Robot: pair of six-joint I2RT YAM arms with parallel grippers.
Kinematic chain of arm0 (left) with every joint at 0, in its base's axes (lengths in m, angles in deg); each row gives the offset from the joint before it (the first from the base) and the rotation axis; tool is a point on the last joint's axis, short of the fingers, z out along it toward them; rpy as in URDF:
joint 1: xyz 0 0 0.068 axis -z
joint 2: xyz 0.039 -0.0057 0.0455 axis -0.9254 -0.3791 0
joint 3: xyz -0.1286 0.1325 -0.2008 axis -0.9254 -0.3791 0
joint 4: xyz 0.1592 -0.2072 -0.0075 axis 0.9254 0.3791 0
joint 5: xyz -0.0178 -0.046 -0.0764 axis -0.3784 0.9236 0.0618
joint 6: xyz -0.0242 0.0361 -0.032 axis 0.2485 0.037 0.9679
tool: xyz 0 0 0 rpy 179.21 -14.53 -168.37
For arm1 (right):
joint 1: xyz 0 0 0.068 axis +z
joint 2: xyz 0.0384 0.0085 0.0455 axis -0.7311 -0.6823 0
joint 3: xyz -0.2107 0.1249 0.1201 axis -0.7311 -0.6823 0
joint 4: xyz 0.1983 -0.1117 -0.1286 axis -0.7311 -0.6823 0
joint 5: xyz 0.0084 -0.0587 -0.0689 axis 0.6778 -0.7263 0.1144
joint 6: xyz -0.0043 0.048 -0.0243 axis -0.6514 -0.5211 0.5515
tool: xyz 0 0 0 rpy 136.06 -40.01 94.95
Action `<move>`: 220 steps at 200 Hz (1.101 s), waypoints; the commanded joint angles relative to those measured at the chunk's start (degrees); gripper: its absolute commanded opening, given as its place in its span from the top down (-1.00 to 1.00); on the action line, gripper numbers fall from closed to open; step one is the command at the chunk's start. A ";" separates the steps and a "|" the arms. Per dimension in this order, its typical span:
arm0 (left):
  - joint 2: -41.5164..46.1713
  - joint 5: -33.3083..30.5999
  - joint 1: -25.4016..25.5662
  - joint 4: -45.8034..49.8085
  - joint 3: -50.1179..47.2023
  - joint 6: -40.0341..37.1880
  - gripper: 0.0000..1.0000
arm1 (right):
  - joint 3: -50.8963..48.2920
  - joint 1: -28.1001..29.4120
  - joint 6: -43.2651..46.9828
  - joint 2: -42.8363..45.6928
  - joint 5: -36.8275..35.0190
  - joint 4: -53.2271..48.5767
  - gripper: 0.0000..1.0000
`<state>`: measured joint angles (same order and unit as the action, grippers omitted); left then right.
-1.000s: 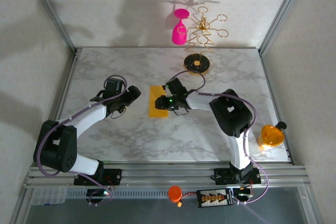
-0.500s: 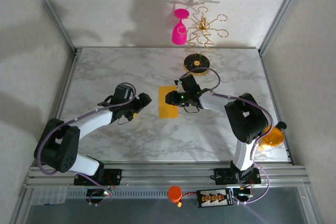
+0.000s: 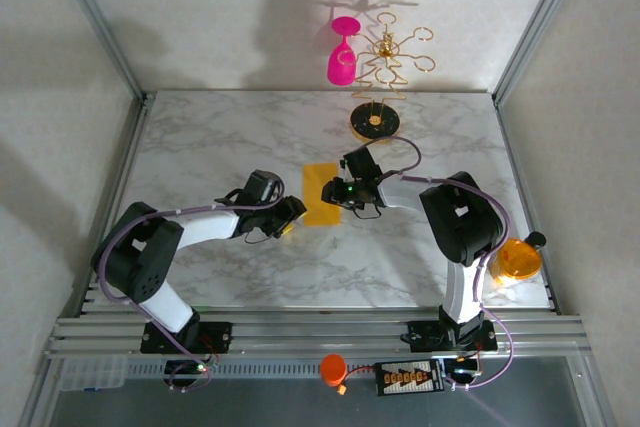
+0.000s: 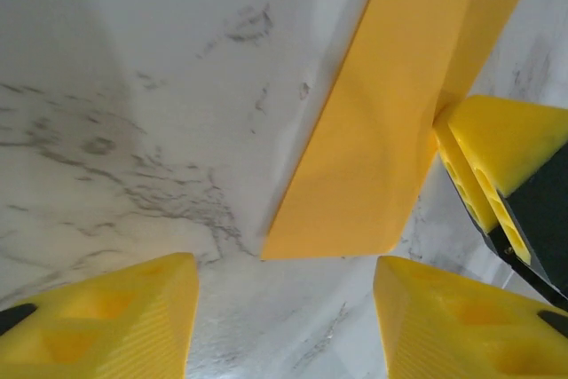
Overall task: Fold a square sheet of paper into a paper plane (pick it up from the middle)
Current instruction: Move the paper to the center of the table.
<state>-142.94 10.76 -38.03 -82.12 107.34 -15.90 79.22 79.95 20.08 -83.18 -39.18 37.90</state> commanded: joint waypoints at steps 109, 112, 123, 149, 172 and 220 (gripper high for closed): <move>-6.69 0.87 1.68 -1.12 4.75 -0.25 0.22 | -2.85 -0.54 -0.72 -2.53 -2.86 -3.99 0.35; -6.83 0.94 1.68 -1.15 4.76 -0.21 0.22 | -2.87 -0.54 -0.72 -2.53 -2.91 -3.99 0.35; -7.04 1.22 1.77 -1.37 4.93 -0.34 0.23 | -2.93 -0.53 -0.72 -2.61 -2.88 -3.99 0.35; -7.90 1.88 2.12 -1.23 5.79 -0.84 0.25 | -2.97 -0.52 -0.74 -2.80 -2.95 -3.99 0.36; -8.89 2.45 2.46 -0.69 7.27 -1.76 0.25 | -2.91 -0.53 -0.78 -2.84 -2.85 -4.00 0.36; -9.08 0.60 2.74 3.23 9.59 -4.14 0.25 | -1.99 -0.54 -0.59 -1.14 -2.06 -3.94 0.36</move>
<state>-151.72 12.05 -35.67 -81.81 115.32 -17.80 78.58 79.84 19.89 -83.20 -39.35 38.64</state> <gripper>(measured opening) 0.379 0.318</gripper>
